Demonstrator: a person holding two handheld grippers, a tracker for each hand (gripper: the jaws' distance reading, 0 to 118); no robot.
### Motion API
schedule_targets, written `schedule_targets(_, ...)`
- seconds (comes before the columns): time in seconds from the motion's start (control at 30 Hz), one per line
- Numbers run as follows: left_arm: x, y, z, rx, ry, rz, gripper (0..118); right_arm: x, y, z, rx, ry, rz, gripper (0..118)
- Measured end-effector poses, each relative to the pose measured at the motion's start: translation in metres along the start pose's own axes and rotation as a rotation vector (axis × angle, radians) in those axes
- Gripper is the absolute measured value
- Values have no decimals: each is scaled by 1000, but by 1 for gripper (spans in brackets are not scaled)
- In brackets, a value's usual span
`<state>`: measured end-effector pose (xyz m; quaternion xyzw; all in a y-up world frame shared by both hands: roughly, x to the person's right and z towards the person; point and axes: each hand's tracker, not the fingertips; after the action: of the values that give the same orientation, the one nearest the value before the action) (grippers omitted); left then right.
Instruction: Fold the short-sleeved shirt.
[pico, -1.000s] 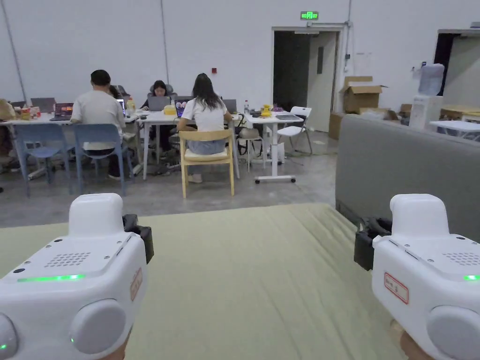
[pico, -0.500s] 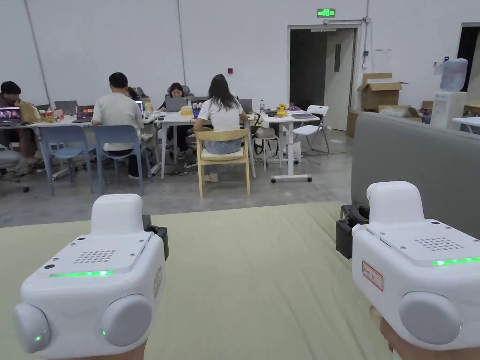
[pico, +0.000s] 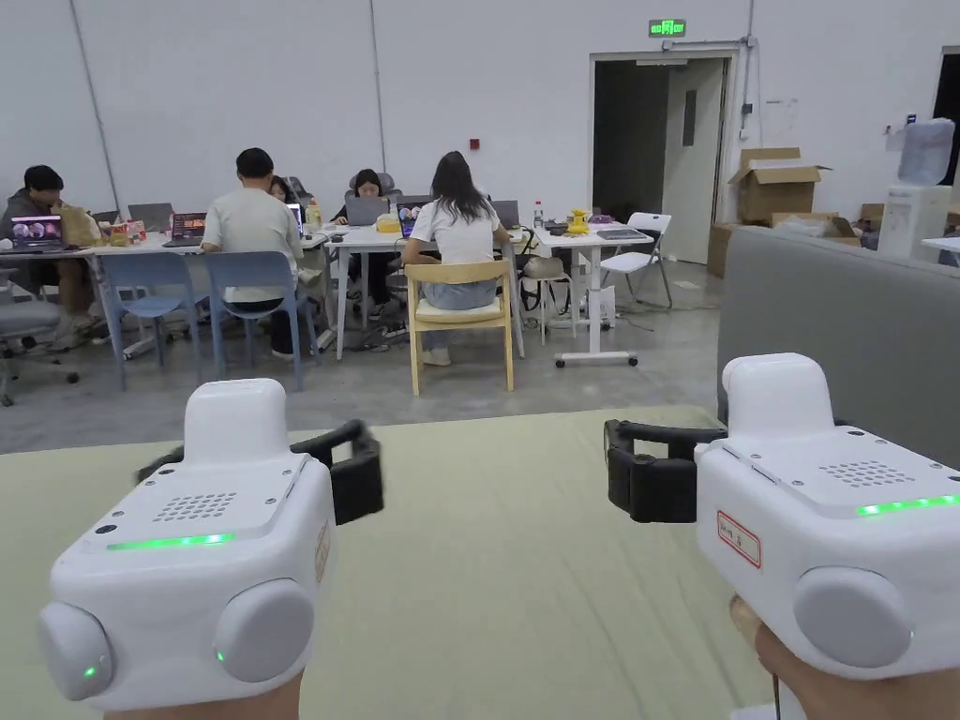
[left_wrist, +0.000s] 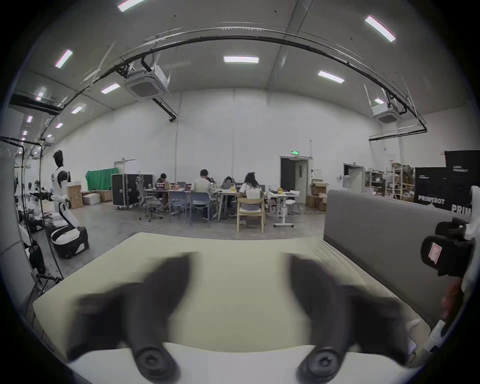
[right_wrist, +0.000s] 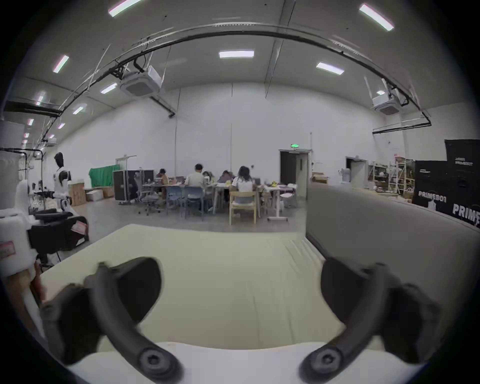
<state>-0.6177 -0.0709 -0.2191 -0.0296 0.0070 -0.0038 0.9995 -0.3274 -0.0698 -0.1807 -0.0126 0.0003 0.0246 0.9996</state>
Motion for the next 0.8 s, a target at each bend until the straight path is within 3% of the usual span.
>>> schedule_targets(0.03, -4, 1, 5, -8, -6, -2, 118, -5, 2, 0, -26, 54, 5, 118)
schedule_targets(0.1, -6, -3, 14, 30, -16, 16, 118, -7, 2, 1, -43, 8, 21, 118)
schedule_targets(0.3, -13, 1, 4, 14, -17, 16, 118, -8, 4, -5, -77, 33, -9, 118)
schedule_targets(0.4, -13, 1, 5, 10, -21, 11, 118, -4, 5, 2, -40, 117, -36, 118)
schedule_targets(0.47, -15, 0, 4, 10, -17, 7, 118, -5, 6, 6, -34, 100, -46, 118)
schedule_targets(0.53, -14, -1, 6, 9, -17, 3, 118, -10, 10, 6, -74, -45, -27, 118)
schedule_targets(0.6, -15, -1, 5, 3, -19, 2, 118, -13, 9, 5, -57, -130, -14, 118)
schedule_targets(0.8, -17, 0, 8, 5, -23, 2, 118, -4, 13, 5, -82, -59, -119, 118)
